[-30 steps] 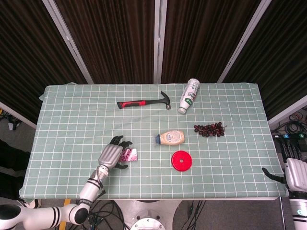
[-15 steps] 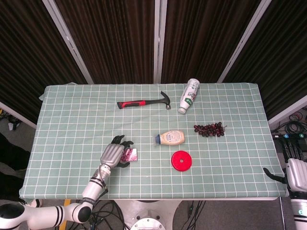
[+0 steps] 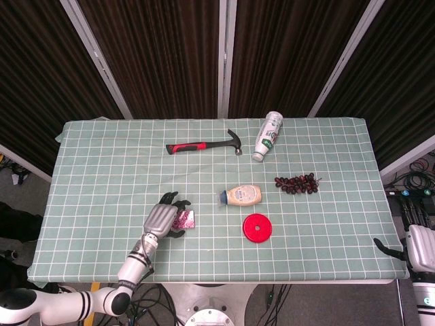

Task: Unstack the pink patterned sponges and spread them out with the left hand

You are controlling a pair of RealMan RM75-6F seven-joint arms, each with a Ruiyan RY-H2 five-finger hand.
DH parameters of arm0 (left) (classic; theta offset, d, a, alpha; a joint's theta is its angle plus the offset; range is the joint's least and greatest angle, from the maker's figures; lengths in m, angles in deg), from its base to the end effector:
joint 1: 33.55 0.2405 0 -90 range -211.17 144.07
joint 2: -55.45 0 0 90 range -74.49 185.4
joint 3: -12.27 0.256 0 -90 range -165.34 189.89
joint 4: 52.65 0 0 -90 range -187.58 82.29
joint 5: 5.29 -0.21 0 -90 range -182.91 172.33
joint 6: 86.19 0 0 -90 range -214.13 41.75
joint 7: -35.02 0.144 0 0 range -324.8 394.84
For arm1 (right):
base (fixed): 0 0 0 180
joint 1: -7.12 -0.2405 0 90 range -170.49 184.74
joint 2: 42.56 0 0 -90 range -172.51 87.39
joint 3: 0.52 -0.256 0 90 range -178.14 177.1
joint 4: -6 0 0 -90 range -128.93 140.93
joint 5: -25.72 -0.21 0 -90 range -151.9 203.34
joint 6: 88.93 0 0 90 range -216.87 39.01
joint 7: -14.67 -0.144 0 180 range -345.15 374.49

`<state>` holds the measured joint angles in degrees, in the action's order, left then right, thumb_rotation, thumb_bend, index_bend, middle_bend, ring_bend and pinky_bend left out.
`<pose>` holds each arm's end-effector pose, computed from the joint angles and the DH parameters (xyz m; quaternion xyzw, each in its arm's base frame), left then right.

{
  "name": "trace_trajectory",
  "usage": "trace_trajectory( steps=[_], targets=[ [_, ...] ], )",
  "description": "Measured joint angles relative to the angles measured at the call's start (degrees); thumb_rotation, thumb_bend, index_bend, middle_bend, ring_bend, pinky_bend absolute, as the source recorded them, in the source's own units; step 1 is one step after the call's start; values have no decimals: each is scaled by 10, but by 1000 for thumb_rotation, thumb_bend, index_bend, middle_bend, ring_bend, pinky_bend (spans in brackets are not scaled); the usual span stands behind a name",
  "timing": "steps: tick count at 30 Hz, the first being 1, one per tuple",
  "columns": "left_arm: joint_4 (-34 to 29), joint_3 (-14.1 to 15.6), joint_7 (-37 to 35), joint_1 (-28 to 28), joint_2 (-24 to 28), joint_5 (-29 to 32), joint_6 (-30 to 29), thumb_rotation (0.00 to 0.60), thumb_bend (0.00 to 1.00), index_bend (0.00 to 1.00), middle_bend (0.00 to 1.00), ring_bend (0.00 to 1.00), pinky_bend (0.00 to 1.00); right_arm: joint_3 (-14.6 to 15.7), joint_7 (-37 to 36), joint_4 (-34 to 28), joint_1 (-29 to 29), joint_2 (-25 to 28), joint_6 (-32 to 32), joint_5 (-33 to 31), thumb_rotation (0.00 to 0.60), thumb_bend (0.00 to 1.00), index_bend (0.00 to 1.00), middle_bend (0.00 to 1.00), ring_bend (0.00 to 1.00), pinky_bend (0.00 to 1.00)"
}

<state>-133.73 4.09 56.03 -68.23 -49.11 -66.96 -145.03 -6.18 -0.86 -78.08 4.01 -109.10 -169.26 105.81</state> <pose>-0.1493 0.2809 -0.0951 -0.6992 -0.4842 -0.3664 0.3774 -0.3558 -0.1814 0.1640 0.5121 -0.4744 0.4092 0.5876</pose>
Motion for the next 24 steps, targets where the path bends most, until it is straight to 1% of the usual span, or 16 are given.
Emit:
trace_trajectory(
  steps=[9,24],
  targets=[
    [8,1,1,-1,-3,3,3,600,200,234,310,17,15,-1,-4,3,0,0,3,-2,600,90,0,0,0,0],
    [20,-1,-3,-1,-12,1,1,600,241,254,339,40,16,-1,-8,9,-2,-2,7,-4,600,89,0,0,0,0]
  ],
)
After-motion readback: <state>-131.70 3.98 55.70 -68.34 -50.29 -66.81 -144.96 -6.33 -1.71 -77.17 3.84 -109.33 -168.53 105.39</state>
